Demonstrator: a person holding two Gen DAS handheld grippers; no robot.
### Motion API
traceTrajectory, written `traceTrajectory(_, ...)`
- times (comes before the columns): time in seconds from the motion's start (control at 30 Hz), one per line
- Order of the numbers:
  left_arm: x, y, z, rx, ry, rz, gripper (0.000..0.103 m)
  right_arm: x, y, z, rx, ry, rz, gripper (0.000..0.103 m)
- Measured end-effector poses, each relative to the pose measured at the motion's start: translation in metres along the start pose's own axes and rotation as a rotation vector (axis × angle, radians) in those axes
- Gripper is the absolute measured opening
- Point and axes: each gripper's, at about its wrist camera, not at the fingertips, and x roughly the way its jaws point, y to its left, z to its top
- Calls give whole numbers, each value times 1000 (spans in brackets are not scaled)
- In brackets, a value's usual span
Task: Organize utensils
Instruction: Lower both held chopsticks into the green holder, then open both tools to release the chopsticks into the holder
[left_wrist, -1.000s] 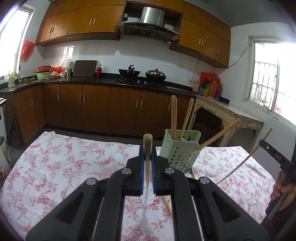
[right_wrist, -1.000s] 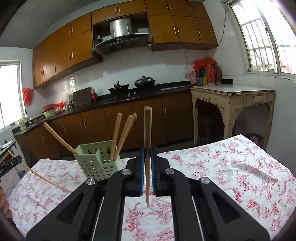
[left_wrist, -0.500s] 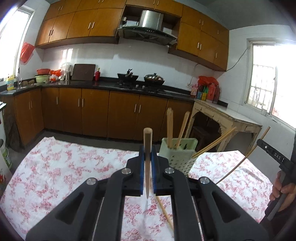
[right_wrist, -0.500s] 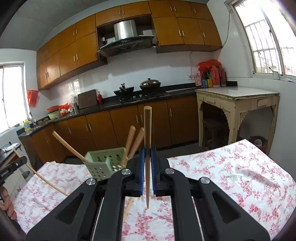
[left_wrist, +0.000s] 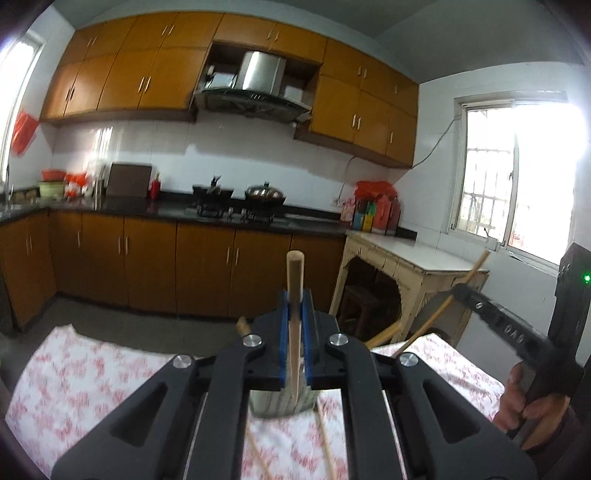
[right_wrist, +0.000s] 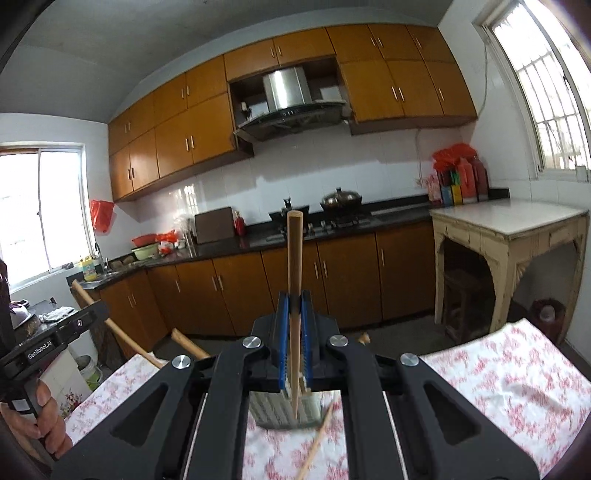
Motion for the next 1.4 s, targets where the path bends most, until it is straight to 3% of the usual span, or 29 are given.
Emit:
traceTrajectory(0.27, 43, -19, 31, 29, -84, 91, 8, 45, 9, 15, -14, -51, 5, 7)
traceTrajectory(0.53, 87, -10, 17, 1, -21, 122, 8, 93, 2, -11, -9, 43, -17, 7)
traceTrajectory(0.97, 115, 7, 3, -16, 38, 137, 8, 112, 5, -29, 14, 131, 11, 8)
traceTrajectory(1.0, 116, 11, 1, -35, 50, 142, 13, 114, 5, -30, 15, 147, 10, 8)
traceTrajectory(1.03, 116, 14, 1, -47, 56, 143, 27, 114, 5, -31, 14, 156, 8, 10)
traceTrajectory(1.07, 115, 19, 1, -58, 56, 147, 35, 112, 5, -32, 15, 157, 8, 12)
traceTrajectory(1.1, 111, 22, 1, -66, 47, 158, 41, 109, 5, -32, 17, 152, 5, 22)
traceTrajectory(1.13, 108, 24, 1, -67, 43, 160, 41, 105, 3, -30, 27, 143, 2, 30)
traceTrajectory(1.4, 65, 33, 5, -88, 7, 169, 49, 69, -4, -15, 43, 81, -24, 31)
